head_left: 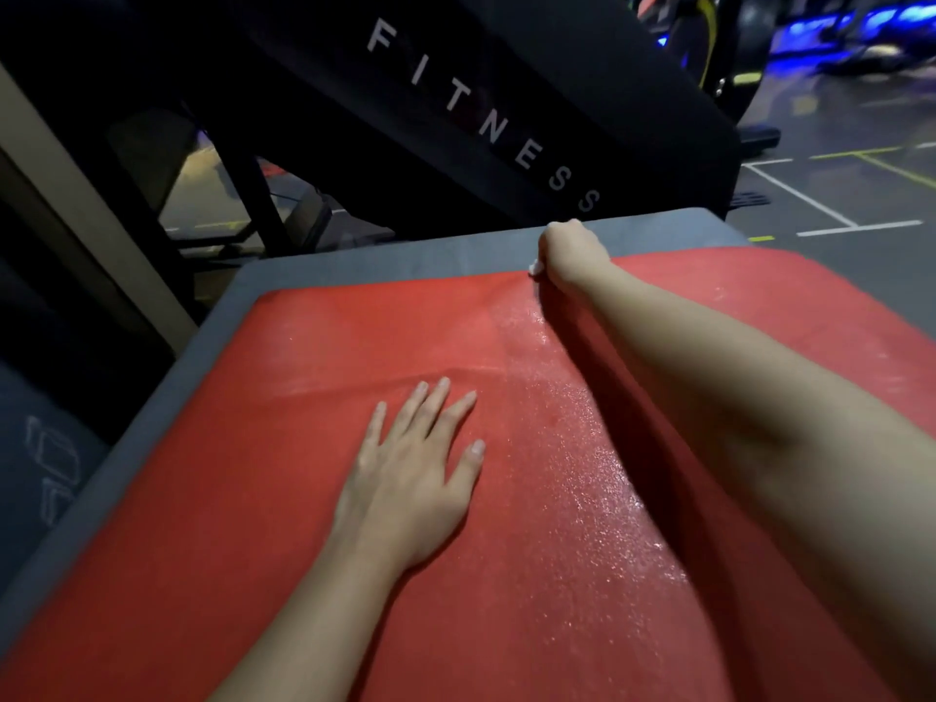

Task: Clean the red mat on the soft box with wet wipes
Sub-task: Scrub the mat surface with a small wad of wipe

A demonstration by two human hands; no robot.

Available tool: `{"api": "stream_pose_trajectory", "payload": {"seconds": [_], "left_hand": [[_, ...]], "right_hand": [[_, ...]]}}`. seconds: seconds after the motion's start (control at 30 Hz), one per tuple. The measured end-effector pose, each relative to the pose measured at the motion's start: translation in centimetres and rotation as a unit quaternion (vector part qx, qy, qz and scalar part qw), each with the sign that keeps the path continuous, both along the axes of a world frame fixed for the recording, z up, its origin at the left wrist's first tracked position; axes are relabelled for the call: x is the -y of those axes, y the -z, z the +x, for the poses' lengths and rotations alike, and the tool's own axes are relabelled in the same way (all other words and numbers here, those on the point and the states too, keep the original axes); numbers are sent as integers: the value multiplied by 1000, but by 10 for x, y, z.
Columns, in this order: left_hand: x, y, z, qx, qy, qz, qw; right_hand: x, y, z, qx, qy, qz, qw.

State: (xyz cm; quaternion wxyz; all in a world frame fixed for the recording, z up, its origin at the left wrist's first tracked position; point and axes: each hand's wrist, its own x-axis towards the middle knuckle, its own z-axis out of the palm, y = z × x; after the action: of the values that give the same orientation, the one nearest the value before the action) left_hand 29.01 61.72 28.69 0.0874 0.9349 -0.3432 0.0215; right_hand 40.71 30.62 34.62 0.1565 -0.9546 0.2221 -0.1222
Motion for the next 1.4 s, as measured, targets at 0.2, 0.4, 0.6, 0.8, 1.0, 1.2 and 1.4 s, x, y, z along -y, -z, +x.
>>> {"api": "stream_pose_trajectory", "payload": {"seconds": [0.2, 0.4, 0.6, 0.8, 1.0, 1.2, 1.4], "left_hand": [[-1, 2, 4, -4, 1, -7, 1000], [2, 1, 4, 0, -1, -10, 1000], [2, 1, 4, 1, -3, -12, 1000], [2, 0, 4, 0, -3, -26, 1000], [2, 0, 3, 6, -2, -36, 999], [2, 1, 5, 4, -1, -29, 1000], [1, 1, 5, 2, 1, -36, 999]], "right_hand": [[6, 11, -4, 2, -28, -37, 999], [3, -5, -48, -98, -103, -50, 989], [-1, -1, -47, 1, -47, 28, 999], [-7, 6, -56, 31, -48, 49, 997], [-14, 1, -127, -51, -168, -1, 984], [-20, -4, -120, -30, -175, -26, 984], [-19, 8, -103, 20, -133, -32, 990]]}}
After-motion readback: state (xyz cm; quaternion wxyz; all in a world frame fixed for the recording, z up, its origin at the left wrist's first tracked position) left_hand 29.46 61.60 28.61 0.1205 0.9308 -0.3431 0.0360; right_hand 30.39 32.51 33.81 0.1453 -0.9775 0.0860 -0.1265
